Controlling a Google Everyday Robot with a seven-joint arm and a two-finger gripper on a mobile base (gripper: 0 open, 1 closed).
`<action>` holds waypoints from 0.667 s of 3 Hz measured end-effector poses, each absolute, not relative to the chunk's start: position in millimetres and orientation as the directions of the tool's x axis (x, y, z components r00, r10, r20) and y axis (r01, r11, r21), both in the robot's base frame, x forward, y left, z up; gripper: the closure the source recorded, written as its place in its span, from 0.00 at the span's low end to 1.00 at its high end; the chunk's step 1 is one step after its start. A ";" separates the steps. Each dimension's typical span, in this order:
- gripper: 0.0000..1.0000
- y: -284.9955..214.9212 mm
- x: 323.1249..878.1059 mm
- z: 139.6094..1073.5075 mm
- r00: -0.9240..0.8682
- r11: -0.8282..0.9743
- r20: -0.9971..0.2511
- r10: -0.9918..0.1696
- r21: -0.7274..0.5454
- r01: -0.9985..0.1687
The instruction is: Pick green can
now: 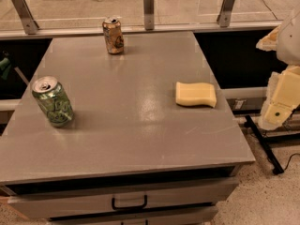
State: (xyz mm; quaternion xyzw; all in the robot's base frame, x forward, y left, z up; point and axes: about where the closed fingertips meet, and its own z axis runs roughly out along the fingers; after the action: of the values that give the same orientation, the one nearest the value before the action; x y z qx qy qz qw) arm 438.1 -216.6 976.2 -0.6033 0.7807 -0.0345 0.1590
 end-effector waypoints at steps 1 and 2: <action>0.00 -216.6 438.2 976.3 -0.221 0.270 -0.207 -0.953 -0.246 -0.931; 0.00 -206.2 442.2 974.7 -0.206 0.265 -0.251 -0.946 -0.233 -0.936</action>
Offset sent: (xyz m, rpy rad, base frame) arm 0.0094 0.0239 -0.0090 0.1151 0.0251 0.0413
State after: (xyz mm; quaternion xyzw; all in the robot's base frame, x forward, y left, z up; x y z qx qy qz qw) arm 442.2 -206.2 974.7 -0.6059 0.7763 -0.0147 0.1731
